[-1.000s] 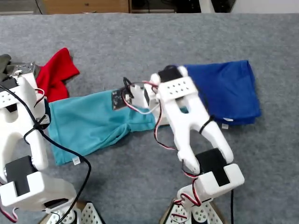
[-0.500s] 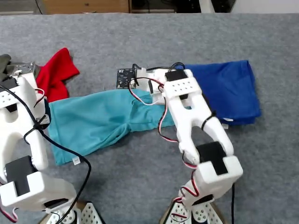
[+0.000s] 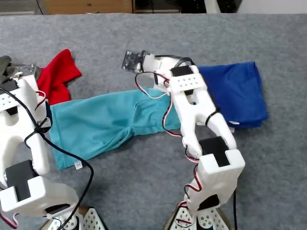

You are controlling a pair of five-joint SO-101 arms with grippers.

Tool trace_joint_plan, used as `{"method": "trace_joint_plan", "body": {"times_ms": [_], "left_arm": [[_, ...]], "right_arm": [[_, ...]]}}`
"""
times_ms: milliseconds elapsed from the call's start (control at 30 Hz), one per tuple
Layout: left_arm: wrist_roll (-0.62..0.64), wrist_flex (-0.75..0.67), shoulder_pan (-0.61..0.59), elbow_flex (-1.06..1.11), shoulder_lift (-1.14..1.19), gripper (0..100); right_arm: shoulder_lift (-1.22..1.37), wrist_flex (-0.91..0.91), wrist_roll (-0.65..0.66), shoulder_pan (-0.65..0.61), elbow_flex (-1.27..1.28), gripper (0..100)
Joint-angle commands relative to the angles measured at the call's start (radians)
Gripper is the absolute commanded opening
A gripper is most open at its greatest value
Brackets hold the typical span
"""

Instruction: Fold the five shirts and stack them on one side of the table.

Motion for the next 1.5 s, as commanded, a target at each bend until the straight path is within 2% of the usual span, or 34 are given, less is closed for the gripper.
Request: {"method": "trace_joint_plan", "body": {"times_ms": [0,67,133,200,267,400,500,700,833,967,1067,1167,1233,1467], "left_arm": [[-0.008,0.005,0.0,-0.037,-0.054,2],[-0.008,0.006,-0.002,-0.041,-0.054,2],[-0.008,0.006,-0.008,-0.043,-0.056,2],[-0.008,0.008,-0.009,-0.043,-0.056,2],[-0.008,0.008,-0.009,-0.043,-0.056,2],[-0.005,0.009,-0.017,-0.043,-0.056,2],[-0.006,0.038,-0.049,-0.051,-0.056,2],[-0.038,0.057,-0.114,-0.061,-0.056,5],[-0.094,0.057,-0.144,-0.063,-0.056,6],[-0.114,0.057,-0.164,-0.064,-0.056,6],[-0.114,0.063,-0.169,-0.064,-0.056,7],[-0.107,0.098,-0.16,-0.066,-0.056,14],[-0.107,0.112,-0.158,-0.066,-0.056,18],[-0.106,0.114,-0.16,-0.092,-0.048,20]], "right_arm": [[-0.065,0.011,-0.035,0.016,-0.053,0.1],[-0.076,0.086,-0.04,0.015,-0.056,0.1],[-0.13,0.238,-0.04,-0.015,-0.074,0.1],[-0.208,0.414,-0.04,-0.064,-0.087,0.1],[-0.269,0.496,-0.04,-0.116,-0.067,0.1],[-0.321,0.5,-0.075,-0.205,0.025,0.1],[-0.3,0.411,-0.137,-0.254,0.085,0.1],[-0.117,0.123,-0.232,-0.26,0.137,0.2],[0.033,0.08,-0.23,-0.262,0.131,0.2],[0.058,0.14,-0.236,-0.248,0.084,0.2],[-0.059,0.354,-0.236,-0.262,-0.024,0.2],[-0.209,0.491,-0.236,-0.268,-0.143,0.2],[-0.3,0.514,-0.236,-0.259,-0.203,0.2],[-0.542,0.522,-0.236,-0.151,-0.226,0.2]]}}
